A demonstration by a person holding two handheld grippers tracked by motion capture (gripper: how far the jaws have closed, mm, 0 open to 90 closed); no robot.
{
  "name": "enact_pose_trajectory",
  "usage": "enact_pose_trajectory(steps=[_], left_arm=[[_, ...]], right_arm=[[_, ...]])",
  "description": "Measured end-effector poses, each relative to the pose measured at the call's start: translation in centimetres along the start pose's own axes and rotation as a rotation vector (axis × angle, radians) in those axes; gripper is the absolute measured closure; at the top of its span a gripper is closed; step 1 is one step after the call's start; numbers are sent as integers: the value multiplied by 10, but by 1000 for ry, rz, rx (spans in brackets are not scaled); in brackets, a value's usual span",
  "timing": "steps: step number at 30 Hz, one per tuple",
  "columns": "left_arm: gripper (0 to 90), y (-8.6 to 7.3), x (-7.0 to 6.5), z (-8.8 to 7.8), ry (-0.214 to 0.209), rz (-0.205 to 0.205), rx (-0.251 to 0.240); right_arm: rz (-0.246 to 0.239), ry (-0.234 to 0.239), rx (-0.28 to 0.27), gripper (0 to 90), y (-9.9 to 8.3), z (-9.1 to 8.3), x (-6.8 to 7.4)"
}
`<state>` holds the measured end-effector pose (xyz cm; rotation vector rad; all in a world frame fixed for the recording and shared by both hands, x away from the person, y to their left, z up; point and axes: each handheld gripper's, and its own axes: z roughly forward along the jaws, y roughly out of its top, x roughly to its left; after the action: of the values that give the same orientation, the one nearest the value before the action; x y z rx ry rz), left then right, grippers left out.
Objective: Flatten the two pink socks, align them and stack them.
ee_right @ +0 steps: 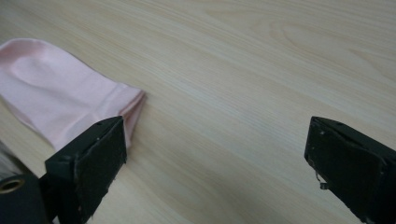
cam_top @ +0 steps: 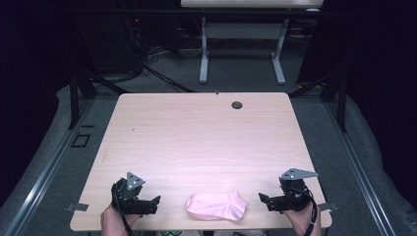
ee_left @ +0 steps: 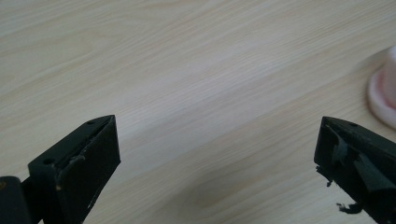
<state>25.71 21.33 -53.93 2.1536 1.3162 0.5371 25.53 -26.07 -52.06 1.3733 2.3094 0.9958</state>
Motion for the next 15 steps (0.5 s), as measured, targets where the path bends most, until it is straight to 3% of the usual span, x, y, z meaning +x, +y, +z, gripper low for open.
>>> enact_pose_trajectory(steps=[8,15], left_arm=[[1,-18,27,22,50,-64,34],[1,-25,36,39,66,-99,9]], right_arm=[[66,-68,18,22,-22,14,-28],[127,-107,33,0,-42,34,-53]])
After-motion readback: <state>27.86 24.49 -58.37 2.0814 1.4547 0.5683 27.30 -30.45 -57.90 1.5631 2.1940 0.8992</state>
